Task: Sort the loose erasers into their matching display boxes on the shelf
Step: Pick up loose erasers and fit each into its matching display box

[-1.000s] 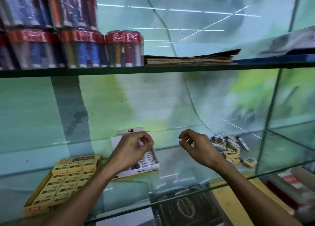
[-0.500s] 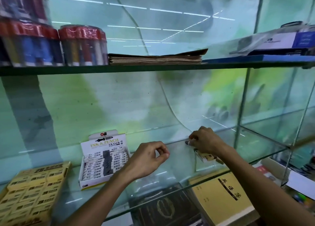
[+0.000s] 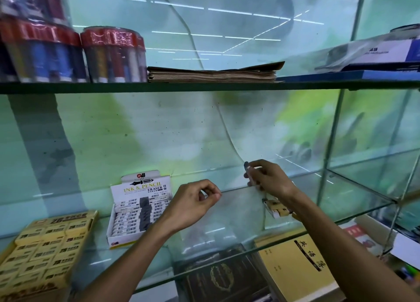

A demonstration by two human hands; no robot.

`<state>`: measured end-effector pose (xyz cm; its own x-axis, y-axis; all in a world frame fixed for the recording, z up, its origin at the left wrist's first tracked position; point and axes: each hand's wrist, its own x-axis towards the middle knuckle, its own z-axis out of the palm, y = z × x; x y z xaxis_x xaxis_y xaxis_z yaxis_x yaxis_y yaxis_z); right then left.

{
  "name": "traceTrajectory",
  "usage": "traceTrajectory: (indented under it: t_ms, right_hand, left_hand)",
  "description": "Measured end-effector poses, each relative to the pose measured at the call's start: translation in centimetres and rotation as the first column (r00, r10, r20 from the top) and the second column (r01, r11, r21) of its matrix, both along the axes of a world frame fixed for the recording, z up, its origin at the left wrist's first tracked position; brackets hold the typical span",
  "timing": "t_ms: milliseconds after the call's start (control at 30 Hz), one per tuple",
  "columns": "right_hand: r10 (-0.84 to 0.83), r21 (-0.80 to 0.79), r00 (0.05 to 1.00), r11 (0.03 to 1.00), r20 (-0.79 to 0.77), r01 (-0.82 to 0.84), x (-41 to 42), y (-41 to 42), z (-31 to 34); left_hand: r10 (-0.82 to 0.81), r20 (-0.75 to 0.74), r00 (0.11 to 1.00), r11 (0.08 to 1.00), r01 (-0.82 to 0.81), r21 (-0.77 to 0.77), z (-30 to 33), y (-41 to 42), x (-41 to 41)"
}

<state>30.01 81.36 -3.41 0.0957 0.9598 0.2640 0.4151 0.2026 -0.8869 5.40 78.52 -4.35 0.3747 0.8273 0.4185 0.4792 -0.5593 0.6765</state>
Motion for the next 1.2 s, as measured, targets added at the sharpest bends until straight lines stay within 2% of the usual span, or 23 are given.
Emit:
traceTrajectory:
  t_ms: [100, 200, 267, 400, 467, 533, 633, 833, 967, 1067, 1200]
  right_hand:
    - [0.097, -0.081, 0.927, 0.988, -0.361, -0.134, -1.1, -1.0, 0.2]
    - [0.166, -0.059, 0.848, 0.973, -0.503, -0.225, -2.1, -1.5, 0.2]
    - [0.225, 0.008, 0.877, 0.970, -0.425, -0.245, -2.9, -2.0, 0.2]
    - [0.253, 0.154, 0.967, 0.956, -0.001, -0.250, -5.0, -3.1, 0.3]
    - [0.190, 0.201, 0.956, 0.951, 0.222, -0.236, -6.1, -3.5, 0.1]
    - [0.158, 0.265, 0.929, 0.930, 0.335, -0.254, -7.2, -3.8, 0.1]
    - [0.183, 0.311, 0.912, 0.900, 0.368, -0.306, -8.6, -4.0, 0.2]
    - [0.274, 0.276, 0.909, 0.890, 0.315, -0.364, -11.8, -3.6, 0.7]
    - [0.254, 0.267, 0.876, 0.885, 0.411, -0.381, -14.3, -2.5, 0.5]
    - [0.241, 0.226, 0.838, 0.893, 0.490, -0.389, -16.2, -1.4, 0.4]
    - [0.162, 0.194, 0.737, 0.908, 0.656, -0.372, -18.6, -0.3, 0.5]
  left_hand:
    - [0.025, 0.023, 0.999, 1.000, -0.024, -0.008, 0.2, 0.0, -0.6]
    - [0.044, 0.048, 0.998, 0.999, -0.043, -0.013, 0.4, -0.1, -1.2]
    - [0.056, 0.087, 0.995, 0.998, -0.053, -0.031, 0.8, -0.1, -1.6]
    - [0.092, 0.145, 0.985, 0.994, -0.083, -0.069, 1.4, -0.1, -2.4]
    - [0.103, 0.149, 0.983, 0.994, -0.095, -0.062, 1.6, -0.3, -2.8]
    - [0.108, 0.144, 0.984, 0.993, -0.102, -0.054, 1.6, -0.4, -3.3]
    - [0.144, 0.151, 0.978, 0.990, -0.142, -0.025, 1.7, -0.7, -4.2]
    - [0.197, 0.172, 0.965, 0.977, -0.208, 0.051, 2.1, -2.1, -7.5]
    - [0.266, 0.120, 0.956, 0.959, -0.276, 0.068, 2.3, -3.0, -10.3]
    - [0.342, 0.133, 0.930, 0.932, -0.354, 0.082, 2.4, -3.3, -12.9]
    - [0.386, 0.162, 0.908, 0.915, -0.400, 0.060, 2.4, -3.7, -15.4]
